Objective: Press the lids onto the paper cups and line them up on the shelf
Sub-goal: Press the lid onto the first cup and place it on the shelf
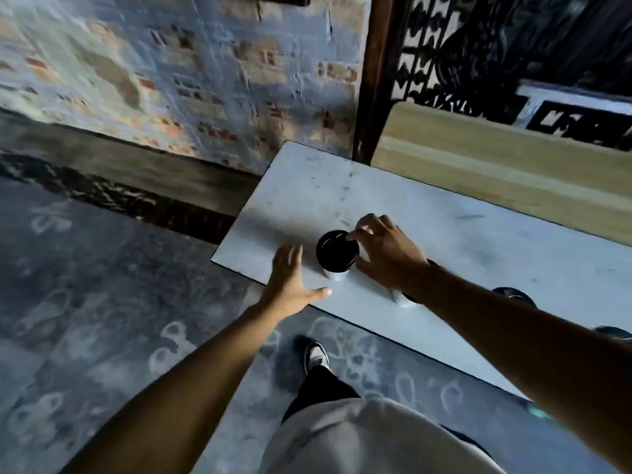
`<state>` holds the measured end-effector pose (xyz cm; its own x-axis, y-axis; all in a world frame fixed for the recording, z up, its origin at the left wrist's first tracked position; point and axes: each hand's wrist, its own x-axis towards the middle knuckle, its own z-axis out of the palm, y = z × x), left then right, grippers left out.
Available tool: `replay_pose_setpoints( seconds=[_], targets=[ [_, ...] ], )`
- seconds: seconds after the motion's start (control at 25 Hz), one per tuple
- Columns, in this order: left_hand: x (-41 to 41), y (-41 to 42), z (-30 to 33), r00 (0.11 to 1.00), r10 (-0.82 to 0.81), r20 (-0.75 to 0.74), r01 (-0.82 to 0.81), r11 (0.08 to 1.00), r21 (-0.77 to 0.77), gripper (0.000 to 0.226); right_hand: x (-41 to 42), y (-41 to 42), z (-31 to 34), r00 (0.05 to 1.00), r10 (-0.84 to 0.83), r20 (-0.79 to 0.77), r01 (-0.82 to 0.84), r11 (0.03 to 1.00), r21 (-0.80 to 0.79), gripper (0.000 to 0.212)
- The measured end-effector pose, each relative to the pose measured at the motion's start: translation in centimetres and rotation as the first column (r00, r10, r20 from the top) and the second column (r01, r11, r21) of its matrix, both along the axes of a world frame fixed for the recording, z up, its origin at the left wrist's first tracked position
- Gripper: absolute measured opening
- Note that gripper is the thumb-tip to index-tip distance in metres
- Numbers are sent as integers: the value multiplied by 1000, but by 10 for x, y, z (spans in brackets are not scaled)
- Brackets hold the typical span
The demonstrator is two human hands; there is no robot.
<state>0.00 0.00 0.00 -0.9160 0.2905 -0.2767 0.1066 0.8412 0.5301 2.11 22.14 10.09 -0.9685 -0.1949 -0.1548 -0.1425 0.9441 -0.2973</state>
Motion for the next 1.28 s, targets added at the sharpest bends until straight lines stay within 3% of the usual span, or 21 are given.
replay_pose_setpoints(
  seconds=[0.12,0.24,0.36,0.48,0.64,0.8,0.96,1.04,1.12,1.2,1.28],
  targets=[
    [-22,5,-21,996,-15,91,6,996,91,108,-9,-18,-11,996,-81,37,83,995,-57,42],
    [-37,18,-31,997,-17,73,4,984,180,74,-10,-27,-22,981,-146,124,155,986,-66,42],
    [-46,36,-26,999,-36,31,22,930,366,44,-14,-26,-25,976,-158,151,167,985,-46,42],
    [-47,43,-31,996,-72,54,40,891,453,45,-15,-25,-26,964,-181,196,193,980,-42,41],
    [-56,45,-31,992,-107,62,65,879,472,31,-23,-16,-23,949,-216,230,238,969,-72,50],
    [-48,39,5,978,-13,208,-85,888,453,44,-32,-1,-14,909,-290,298,363,904,-226,46],
    [-44,40,43,958,-49,283,-83,896,437,52,-36,13,-4,900,-383,208,436,812,-389,34],
    [-45,42,56,909,-84,407,-160,833,530,59,-38,20,5,880,-443,172,470,758,-452,36],
    [-43,42,65,795,-202,572,-257,742,619,61,-39,26,12,874,-454,172,474,722,-504,35],
    [-40,42,75,663,-373,650,-278,683,676,57,-38,31,15,865,-431,257,495,644,-584,23],
    [-39,45,82,578,-469,667,-270,662,699,50,-36,32,13,864,-351,361,500,511,-699,26]
  ],
)
